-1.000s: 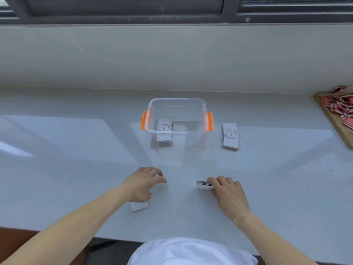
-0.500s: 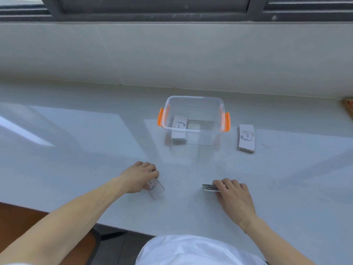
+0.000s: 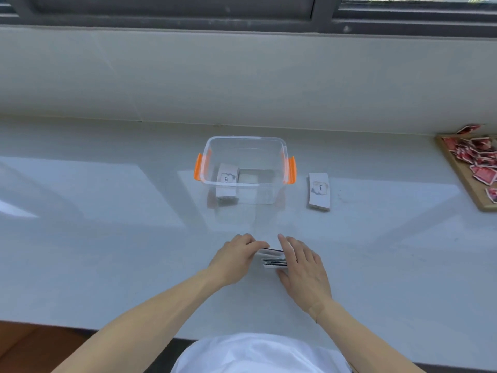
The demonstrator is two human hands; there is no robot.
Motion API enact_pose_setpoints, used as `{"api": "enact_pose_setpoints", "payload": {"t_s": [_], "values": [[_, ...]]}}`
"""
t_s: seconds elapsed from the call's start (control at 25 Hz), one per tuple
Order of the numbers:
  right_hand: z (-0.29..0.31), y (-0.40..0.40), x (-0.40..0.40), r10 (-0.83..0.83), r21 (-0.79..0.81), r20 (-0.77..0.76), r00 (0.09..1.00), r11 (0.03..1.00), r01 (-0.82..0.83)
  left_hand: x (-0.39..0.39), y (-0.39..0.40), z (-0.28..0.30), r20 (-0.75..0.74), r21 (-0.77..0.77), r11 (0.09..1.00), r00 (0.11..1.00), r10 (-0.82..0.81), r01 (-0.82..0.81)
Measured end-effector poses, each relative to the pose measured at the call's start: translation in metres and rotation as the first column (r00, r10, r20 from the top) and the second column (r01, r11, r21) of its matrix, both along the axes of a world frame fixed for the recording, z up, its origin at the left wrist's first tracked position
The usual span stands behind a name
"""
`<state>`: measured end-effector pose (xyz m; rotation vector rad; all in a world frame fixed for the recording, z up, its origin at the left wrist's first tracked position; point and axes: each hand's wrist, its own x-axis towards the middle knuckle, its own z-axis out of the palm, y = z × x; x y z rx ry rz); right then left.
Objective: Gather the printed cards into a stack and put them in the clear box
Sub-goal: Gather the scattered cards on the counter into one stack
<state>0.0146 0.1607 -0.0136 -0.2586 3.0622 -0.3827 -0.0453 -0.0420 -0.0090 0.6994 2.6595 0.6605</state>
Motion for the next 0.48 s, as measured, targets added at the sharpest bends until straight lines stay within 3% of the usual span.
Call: {"api": "enact_pose_setpoints", "payload": {"t_s": [0.12,0.32,0.48], "values": [[-0.006,0.0,0.0,-0.029,0.005,0.011,1.0,1.0,0.029,0.001,0.021,0.0,0.131,0.111,0.991,0.987,-0.091,0.077],[-0.011,-0.001,0.001,-0.084,-0.028,0.002,0.996,0.996,0.084,0.003,0.036,-0.001,0.323,0.187,0.982,0.944,-0.068,0.006],[-0.012,0.001,-0.001,-0.091,-0.049,0.02,0.996,0.995,0.092,0.008,0.057,0.001,0.363,0.191,0.981,0.931,-0.041,-0.031]]}}
